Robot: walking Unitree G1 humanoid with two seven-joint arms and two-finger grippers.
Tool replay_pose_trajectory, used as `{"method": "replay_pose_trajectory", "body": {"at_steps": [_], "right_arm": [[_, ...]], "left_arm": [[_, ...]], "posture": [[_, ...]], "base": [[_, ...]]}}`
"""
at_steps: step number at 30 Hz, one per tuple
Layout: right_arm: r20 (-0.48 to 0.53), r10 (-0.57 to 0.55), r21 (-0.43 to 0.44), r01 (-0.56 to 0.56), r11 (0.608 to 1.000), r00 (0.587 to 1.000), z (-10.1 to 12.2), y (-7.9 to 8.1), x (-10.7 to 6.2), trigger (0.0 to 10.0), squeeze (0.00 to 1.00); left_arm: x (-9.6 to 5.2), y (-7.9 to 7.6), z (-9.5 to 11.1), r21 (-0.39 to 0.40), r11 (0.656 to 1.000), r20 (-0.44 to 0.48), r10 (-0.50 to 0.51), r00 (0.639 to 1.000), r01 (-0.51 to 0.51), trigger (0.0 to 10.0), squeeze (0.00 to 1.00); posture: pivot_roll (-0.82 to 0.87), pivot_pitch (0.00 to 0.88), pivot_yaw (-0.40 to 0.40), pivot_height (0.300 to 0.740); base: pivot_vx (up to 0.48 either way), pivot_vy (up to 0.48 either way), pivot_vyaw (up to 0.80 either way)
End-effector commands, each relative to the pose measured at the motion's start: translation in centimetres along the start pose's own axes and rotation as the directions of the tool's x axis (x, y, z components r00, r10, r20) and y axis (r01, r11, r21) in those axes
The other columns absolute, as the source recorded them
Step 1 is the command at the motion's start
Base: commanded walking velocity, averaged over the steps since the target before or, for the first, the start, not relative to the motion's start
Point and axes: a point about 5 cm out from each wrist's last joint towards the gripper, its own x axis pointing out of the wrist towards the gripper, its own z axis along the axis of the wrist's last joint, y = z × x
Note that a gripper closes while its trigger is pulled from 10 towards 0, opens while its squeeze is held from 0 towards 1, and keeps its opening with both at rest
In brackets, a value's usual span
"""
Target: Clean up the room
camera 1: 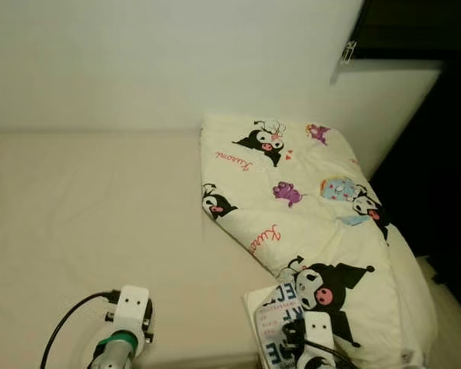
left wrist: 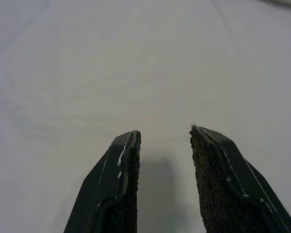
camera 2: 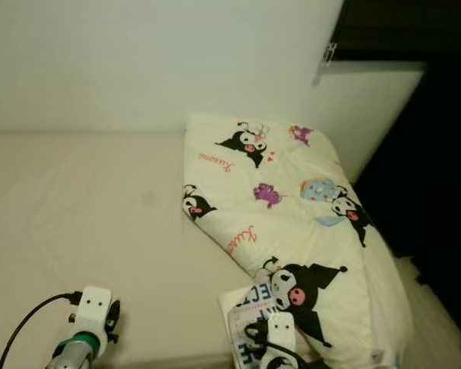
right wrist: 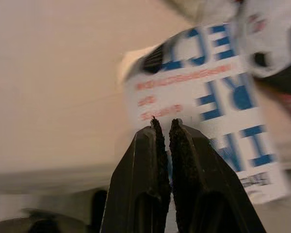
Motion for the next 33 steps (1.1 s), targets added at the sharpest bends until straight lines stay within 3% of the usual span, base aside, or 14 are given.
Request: {"method": "replay_pose_trajectory", "body": {"at_steps": [1, 7, 13, 16, 18, 26, 33], "right_arm": [[-0.036, 0.040, -0.027, -0.041, 0.999, 0.999, -0.9, 0.9, -0.2, 10.0, 0.00], [-0.047, -0.033, -0.016, 0.032, 0.999, 0.998, -0.6, 1.1, 0.2, 10.0, 0.00], [-0.069, -0.054, 0.030, 0.057, 0.998, 0.996, -0.6, 0.0, 0.2, 10.0, 0.00], [-0.100, -0.045, 0.001, 0.045, 0.999, 0.994, -1.4, -0.1, -0.1, 10.0, 0.00], [-0.115, -0.048, -0.040, 0.044, 0.998, 0.992, -1.8, -0.1, -0.3, 10.0, 0.00], [-0.134, -0.075, -0.053, 0.068, 0.996, 0.988, -2.2, -0.7, -0.6, 10.0, 0.00], [-0.132, -0.087, 0.077, 0.097, 0.992, 0.987, -1.6, -0.8, -0.2, 10.0, 0.00]], "left_arm": [[-0.6, -0.1, -1.9, 0.054, 0.998, -0.058, -0.031, 0.998, 0.034, 10.0, 0.00], [-0.5, -0.2, -1.8, 0.093, 0.994, -0.067, -0.051, 0.996, 0.057, 10.0, 0.00], [-0.6, -0.9, -2.0, 0.032, 0.998, -0.075, -0.048, 0.996, 0.051, 10.0, 0.00], [-1.1, -0.9, -3.5, -0.024, 0.999, -0.138, -0.025, 0.990, 0.022, 10.0, 0.00], [-1.2, -1.0, -4.0, -0.015, 0.999, -0.154, -0.037, 0.987, 0.035, 10.0, 0.00], [-0.7, -1.8, -3.0, 0.014, 0.997, -0.115, -0.069, 0.991, 0.071, 10.0, 0.00], [-0.5, -2.2, -2.5, -0.012, 0.998, -0.097, -0.062, 0.993, 0.061, 10.0, 0.00]], "posture": [[0.05, 0.000, 0.069, 0.740], [0.06, 0.000, 0.041, 0.740], [0.06, 0.000, 0.031, 0.740], [0.04, 0.000, 0.035, 0.740], [0.03, 0.000, 0.037, 0.740], [0.05, 0.000, 0.031, 0.740], [0.04, 0.000, 0.026, 0.740]], "base": [[0.000, 0.000, 0.00], [0.000, 0.000, 0.00], [0.000, 0.000, 0.00], [0.000, 0.000, 0.00], [0.000, 0.000, 0.00], [0.000, 0.000, 0.00], [0.000, 0.000, 0.00]]}}
